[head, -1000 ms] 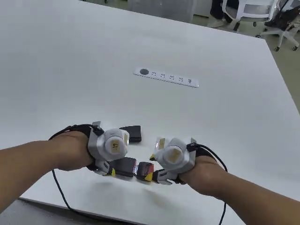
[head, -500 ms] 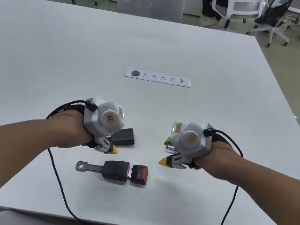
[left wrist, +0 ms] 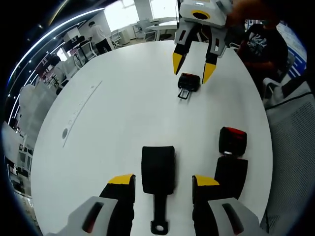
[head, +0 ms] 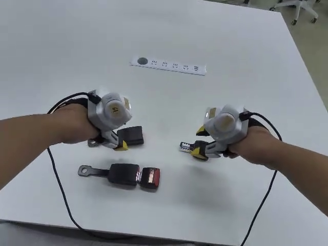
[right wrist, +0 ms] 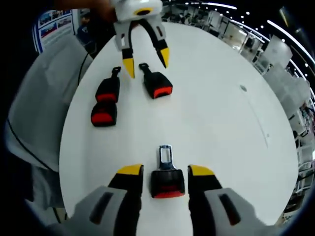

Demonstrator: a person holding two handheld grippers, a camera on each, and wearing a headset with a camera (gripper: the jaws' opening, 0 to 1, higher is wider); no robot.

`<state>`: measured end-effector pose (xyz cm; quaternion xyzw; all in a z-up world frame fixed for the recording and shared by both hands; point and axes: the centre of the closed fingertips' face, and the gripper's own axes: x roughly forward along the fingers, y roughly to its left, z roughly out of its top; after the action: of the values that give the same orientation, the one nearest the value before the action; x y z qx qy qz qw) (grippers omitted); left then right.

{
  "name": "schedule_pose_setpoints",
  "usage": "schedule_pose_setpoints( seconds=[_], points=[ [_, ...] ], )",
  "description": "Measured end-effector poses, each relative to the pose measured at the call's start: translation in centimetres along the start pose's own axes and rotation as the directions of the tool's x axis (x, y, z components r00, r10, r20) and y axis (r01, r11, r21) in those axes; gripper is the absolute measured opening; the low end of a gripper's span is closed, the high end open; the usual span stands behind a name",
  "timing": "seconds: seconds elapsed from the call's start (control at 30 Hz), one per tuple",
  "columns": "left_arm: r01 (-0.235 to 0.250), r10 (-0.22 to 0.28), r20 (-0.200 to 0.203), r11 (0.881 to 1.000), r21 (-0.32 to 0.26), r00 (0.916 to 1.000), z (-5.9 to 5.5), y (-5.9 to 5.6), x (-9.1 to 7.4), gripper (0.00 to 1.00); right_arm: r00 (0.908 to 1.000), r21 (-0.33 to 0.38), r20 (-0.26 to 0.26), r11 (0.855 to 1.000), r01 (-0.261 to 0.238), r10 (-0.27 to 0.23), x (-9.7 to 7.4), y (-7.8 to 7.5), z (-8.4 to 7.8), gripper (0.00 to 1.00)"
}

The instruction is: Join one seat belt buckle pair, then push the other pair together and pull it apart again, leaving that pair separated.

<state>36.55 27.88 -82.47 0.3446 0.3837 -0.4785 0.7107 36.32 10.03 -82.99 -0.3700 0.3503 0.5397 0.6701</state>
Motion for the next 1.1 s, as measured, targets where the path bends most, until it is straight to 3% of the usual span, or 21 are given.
schedule_pose_setpoints(
  seconds=[0.27, 0.4, 0.47, 0.5, 0.53, 0.6, 0.7, 0.83, 1.1],
  points=[
    [0.048, -0.047, -0.035, 0.998, 0.034, 0.9983, -0.4, 0.0, 1.8, 0.47, 0.9995, 0.039, -0.021, 0.999, -0.022, 0.023, 0.5, -0.6, -2.2, 0.37],
    [0.065, -0.063, -0.054, 0.997, 0.033, 0.9965, -0.9, 0.5, 2.7, 0.4, 0.9982, 0.04, -0.044, 0.998, -0.04, 0.041, 0.9, -0.3, -3.2, 0.37],
    [0.112, -0.11, -0.05, 0.993, 0.032, 0.9927, -0.9, -0.1, 3.0, 0.36, 0.9973, 0.02, -0.053, 0.999, -0.05, 0.051, 1.2, -0.2, -3.5, 0.35],
    [0.101, -0.099, -0.043, 0.993, 0.052, 0.9941, -0.8, 0.2, 3.2, 0.34, 0.9974, 0.02, -0.051, 0.999, -0.049, 0.05, 1.2, -0.2, -3.5, 0.34],
    [0.128, -0.125, -0.035, 0.989, 0.069, 0.9915, -0.6, -0.1, 3.1, 0.34, 0.9973, 0.023, -0.052, 0.998, -0.051, 0.052, 1.2, -0.3, -3.4, 0.34],
    [0.137, -0.134, -0.04, 0.988, 0.066, 0.9901, -0.7, -0.1, 3.0, 0.33, 0.9968, 0.013, -0.058, 0.998, -0.055, 0.056, 1.2, -0.1, -3.3, 0.33],
    [0.173, -0.167, -0.054, 0.977, 0.127, 0.9844, -0.8, -0.1, 3.1, 0.33, 0.9958, -0.012, -0.058, 0.997, -0.071, 0.07, 1.1, 0.0, -3.1, 0.33],
    [0.19, -0.18, -0.075, 0.968, 0.163, 0.9808, -0.7, -0.3, 3.1, 0.33, 0.9956, 0.0, -0.047, 0.997, -0.081, 0.081, 1.0, 0.1, -2.9, 0.32],
    [0.196, -0.184, -0.084, 0.964, 0.179, 0.9794, -0.9, -0.3, 3.1, 0.33, 0.9956, -0.002, -0.048, 0.997, -0.08, 0.08, 0.8, 0.3, -2.6, 0.32]
  ],
)
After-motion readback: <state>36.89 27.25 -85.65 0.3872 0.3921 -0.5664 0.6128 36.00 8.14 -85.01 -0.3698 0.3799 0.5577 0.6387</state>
